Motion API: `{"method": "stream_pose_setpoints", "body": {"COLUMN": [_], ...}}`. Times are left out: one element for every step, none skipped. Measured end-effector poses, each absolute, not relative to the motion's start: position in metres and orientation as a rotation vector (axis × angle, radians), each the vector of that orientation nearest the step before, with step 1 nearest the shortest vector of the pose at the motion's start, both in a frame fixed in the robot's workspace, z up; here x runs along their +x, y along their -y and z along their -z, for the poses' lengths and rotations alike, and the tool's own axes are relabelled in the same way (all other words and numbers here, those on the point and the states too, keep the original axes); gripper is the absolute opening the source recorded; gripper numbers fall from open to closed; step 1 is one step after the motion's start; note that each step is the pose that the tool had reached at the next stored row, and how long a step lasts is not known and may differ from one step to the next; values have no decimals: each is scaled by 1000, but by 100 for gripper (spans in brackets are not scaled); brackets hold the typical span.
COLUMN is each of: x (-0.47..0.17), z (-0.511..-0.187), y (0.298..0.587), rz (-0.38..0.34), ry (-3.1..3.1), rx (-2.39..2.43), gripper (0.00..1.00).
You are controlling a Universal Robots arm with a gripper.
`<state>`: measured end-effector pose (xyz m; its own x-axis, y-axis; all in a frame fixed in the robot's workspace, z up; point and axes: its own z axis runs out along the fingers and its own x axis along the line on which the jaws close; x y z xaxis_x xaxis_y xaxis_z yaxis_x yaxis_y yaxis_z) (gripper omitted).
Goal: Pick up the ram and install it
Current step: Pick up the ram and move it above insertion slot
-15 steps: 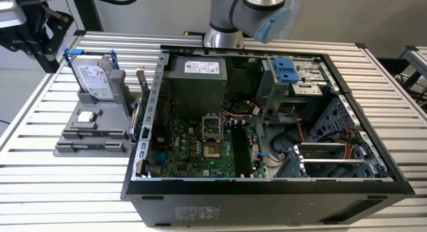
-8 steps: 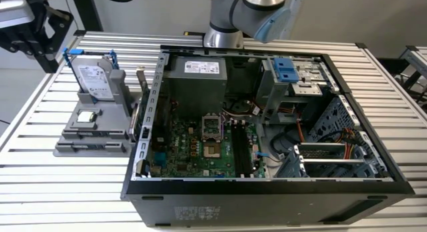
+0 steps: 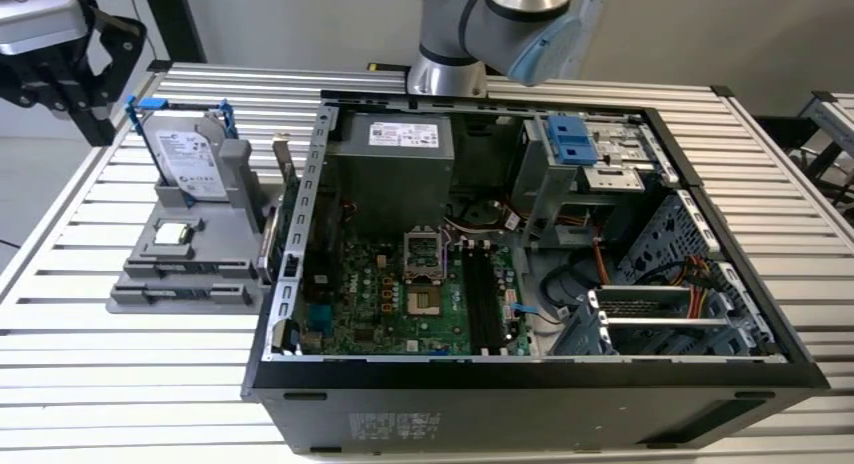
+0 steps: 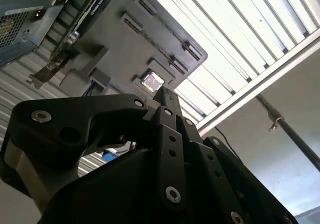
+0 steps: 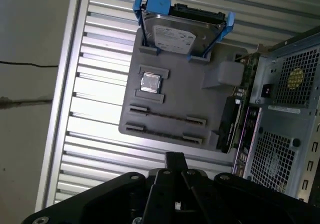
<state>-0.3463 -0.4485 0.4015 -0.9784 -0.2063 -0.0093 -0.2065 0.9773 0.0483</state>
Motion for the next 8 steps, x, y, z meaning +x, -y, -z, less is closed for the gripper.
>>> {"method": "stream_pose_setpoints", "body": {"x": [-346,-346,-346,-346,-346,-346,-346,-346], "z": [-401,-401,-401,-402,-401,-401,-401,-402], "y": [448,448,448,448,448,448,448,448], "rz": [-77,-77,-77,-77,-77,-77,-77,-77], "ry": [-3117,-3115,-3113,-3110,-3108,-3104,-3101,-3098], "rx": [-348,-371,-393,-416,-437,-460,-484,-508], "gripper": [0,0,0,0,0,0,0,0]}}
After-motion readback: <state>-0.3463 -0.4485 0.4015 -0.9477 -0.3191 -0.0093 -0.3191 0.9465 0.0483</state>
